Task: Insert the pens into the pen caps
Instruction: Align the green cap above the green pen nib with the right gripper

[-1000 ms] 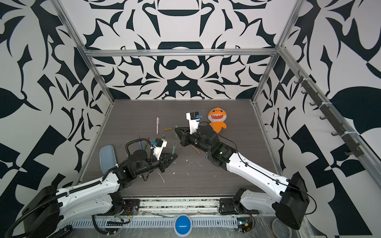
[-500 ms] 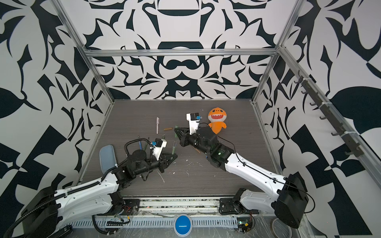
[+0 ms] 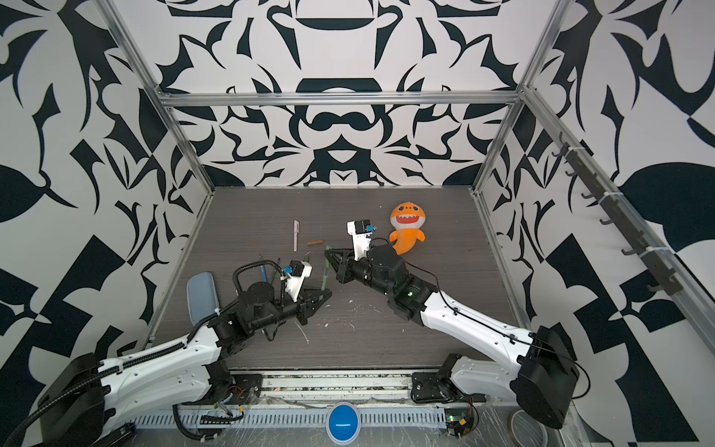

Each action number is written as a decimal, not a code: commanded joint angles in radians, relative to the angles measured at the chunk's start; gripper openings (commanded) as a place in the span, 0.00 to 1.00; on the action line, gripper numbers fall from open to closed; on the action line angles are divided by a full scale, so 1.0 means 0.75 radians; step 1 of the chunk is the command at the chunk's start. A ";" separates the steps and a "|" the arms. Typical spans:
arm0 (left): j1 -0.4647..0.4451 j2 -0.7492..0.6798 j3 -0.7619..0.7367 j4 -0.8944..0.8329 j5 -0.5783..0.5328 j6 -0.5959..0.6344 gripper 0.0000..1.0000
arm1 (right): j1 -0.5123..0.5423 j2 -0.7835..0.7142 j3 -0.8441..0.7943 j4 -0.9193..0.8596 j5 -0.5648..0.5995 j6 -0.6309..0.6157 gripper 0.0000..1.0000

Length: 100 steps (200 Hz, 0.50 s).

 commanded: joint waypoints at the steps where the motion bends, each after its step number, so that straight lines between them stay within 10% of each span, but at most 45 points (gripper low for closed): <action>1: 0.003 -0.041 0.009 0.167 -0.076 -0.033 0.00 | 0.009 -0.011 -0.059 0.080 -0.043 0.061 0.11; 100: 0.017 0.093 0.176 0.270 -0.052 0.080 0.00 | 0.018 -0.107 -0.076 -0.068 -0.063 -0.011 0.25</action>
